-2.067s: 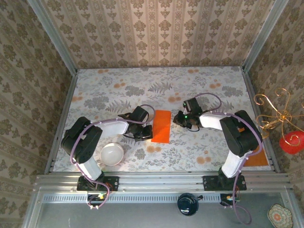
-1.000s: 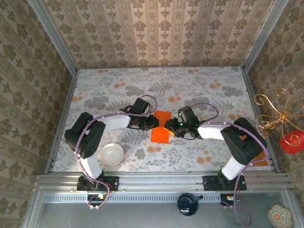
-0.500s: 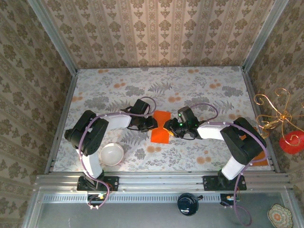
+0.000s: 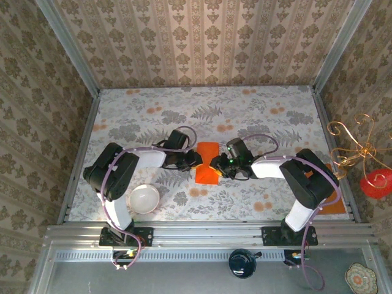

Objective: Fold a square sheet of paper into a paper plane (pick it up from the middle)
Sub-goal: Fold the triangle a second time at the center of the table, then pick up the paper from the center of the table.

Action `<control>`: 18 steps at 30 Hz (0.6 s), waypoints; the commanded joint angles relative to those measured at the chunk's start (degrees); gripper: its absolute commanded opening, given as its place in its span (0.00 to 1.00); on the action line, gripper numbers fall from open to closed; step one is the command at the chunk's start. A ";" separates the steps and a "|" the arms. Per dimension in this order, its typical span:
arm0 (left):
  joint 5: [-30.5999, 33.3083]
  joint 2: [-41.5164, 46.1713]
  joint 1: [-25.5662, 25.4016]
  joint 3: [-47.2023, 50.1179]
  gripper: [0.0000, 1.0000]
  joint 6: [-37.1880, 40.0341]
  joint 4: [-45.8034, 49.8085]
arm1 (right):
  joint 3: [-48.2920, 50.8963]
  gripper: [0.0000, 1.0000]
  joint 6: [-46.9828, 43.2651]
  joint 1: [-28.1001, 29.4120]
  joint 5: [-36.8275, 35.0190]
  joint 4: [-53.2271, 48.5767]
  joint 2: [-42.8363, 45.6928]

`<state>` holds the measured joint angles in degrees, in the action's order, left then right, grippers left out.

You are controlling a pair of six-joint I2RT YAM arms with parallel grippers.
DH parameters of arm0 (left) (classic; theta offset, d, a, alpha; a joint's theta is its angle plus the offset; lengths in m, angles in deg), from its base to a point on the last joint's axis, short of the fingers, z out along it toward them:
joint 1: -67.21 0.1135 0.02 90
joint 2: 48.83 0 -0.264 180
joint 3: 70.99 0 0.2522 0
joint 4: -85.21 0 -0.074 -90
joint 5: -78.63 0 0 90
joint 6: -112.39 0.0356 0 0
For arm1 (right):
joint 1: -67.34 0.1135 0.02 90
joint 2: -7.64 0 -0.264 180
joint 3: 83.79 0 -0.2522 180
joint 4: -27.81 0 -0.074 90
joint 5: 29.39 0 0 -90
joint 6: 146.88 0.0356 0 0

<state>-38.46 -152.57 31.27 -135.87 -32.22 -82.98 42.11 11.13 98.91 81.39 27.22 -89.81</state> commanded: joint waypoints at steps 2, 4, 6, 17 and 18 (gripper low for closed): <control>-0.71 -0.06 0.44 2.33 0.26 -2.52 -0.68 | -1.75 0.36 1.30 0.33 -2.05 -1.40 -1.22; -0.92 -0.03 0.53 2.42 0.26 -2.52 -0.75 | -2.02 0.36 1.34 0.42 -1.96 -1.21 -1.50; -1.27 0.03 0.61 2.60 0.26 -2.69 -1.03 | -2.28 0.36 1.10 0.51 -1.72 -0.79 -1.69; -1.47 0.37 0.79 2.99 0.26 -2.96 -1.39 | -1.91 0.33 0.97 0.77 -0.23 3.18 -1.70; -1.55 0.47 0.79 3.08 0.26 -3.04 -1.56 | -1.72 0.32 0.95 0.77 -0.14 3.66 -1.63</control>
<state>-40.15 -152.57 31.75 -134.27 -34.65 -86.59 40.80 11.54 99.28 80.95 28.49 -91.02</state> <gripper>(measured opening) 0.257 0.326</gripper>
